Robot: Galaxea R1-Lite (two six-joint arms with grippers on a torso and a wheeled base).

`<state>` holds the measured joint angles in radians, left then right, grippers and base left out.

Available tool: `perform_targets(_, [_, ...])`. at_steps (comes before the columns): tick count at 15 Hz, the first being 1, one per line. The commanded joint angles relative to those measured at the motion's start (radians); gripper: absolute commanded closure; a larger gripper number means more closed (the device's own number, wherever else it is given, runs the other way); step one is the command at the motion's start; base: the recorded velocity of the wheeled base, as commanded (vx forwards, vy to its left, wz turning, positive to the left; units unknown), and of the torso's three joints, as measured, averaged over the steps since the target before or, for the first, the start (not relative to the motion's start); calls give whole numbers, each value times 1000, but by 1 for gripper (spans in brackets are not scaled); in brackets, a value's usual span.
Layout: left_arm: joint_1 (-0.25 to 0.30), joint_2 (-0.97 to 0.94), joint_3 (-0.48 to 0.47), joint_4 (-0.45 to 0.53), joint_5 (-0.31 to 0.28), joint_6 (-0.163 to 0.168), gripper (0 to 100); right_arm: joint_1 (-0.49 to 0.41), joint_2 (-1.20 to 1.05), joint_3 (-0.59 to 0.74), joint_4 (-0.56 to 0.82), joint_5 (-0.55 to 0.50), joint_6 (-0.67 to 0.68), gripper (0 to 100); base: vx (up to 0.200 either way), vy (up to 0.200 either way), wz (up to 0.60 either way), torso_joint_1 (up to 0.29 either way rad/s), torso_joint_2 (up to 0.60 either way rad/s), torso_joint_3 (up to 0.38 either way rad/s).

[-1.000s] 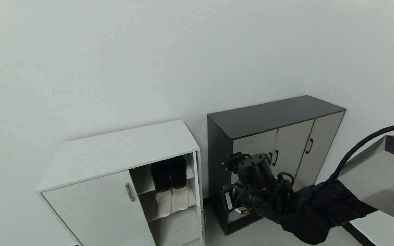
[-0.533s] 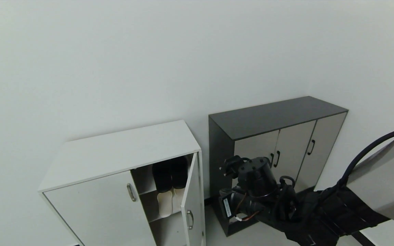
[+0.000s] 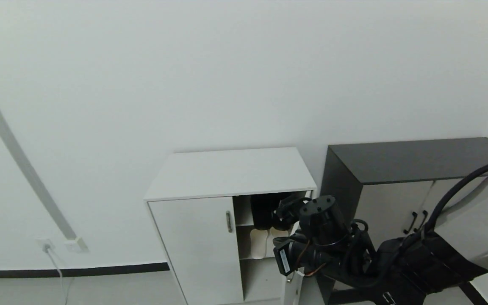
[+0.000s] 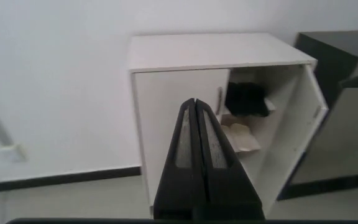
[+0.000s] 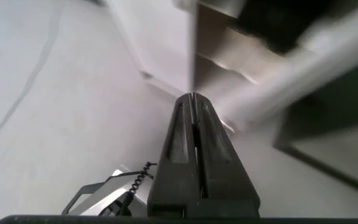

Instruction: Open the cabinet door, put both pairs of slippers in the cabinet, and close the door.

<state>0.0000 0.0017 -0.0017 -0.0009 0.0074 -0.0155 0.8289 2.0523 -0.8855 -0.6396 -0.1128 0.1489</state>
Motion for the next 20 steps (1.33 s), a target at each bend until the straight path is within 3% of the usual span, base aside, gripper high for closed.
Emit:
perform_targets(1, [0, 0, 0, -1, 0, -1, 100, -8, 2, 14, -12, 10, -9, 100, 0, 0, 0, 0, 0, 0])
perform_targets(6, [0, 1, 0, -1, 0, 2, 100, -39, -3, 119, -115, 2, -66, 100, 0, 0, 0, 0, 0, 0])
perform_targets(11, [0, 0, 0, -1, 0, 2, 100, -71, -83, 212, -120, 2, -72, 100, 0, 0, 0, 0, 0, 0])
perform_targets(20, [0, 0, 0, -1, 0, 0, 100, -225, -43, 349, -123, 1, -86, 100, 0, 0, 0, 0, 0, 0])
